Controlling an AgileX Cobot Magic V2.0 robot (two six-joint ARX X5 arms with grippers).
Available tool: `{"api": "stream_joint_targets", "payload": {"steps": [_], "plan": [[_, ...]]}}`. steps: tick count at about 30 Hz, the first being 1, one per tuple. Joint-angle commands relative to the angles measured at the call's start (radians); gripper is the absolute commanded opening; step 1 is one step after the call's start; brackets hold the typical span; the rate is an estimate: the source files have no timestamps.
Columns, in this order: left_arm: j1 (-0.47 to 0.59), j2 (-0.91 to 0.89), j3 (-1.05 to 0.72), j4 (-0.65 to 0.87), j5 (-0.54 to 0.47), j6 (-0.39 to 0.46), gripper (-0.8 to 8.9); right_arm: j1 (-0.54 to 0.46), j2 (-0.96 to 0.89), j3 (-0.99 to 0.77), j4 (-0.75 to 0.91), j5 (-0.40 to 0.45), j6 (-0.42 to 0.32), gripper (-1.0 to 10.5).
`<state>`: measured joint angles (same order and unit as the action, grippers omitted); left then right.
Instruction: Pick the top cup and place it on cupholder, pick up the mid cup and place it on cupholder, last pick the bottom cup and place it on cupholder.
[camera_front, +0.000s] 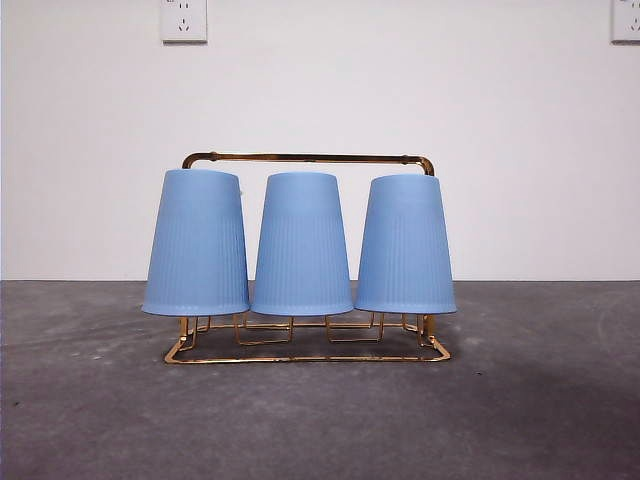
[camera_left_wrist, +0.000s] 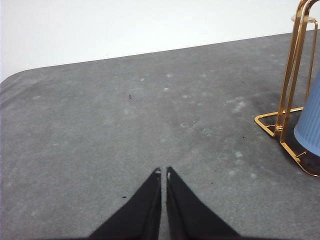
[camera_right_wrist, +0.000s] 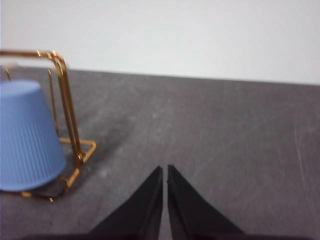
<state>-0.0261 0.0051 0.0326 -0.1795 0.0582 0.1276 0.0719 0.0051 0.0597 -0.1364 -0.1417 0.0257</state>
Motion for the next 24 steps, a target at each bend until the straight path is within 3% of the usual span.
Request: {"api": "stream_joint_targets", "payload": {"steps": [1, 11, 24], "plan": [[0.003, -0.002, -0.020, -0.007, 0.002, -0.008, 0.09, 0.000, -0.002, -0.017, 0.015, 0.011, -0.003, 0.1], [0.003, -0.002, -0.020, -0.007, 0.002, -0.008, 0.09, 0.000, -0.002, -0.049, -0.031, 0.011, 0.047, 0.1], [0.003, -0.002, -0.020, -0.007, 0.002, -0.009, 0.09, 0.000, -0.002, -0.048, -0.021, 0.011, 0.045, 0.1]]}}
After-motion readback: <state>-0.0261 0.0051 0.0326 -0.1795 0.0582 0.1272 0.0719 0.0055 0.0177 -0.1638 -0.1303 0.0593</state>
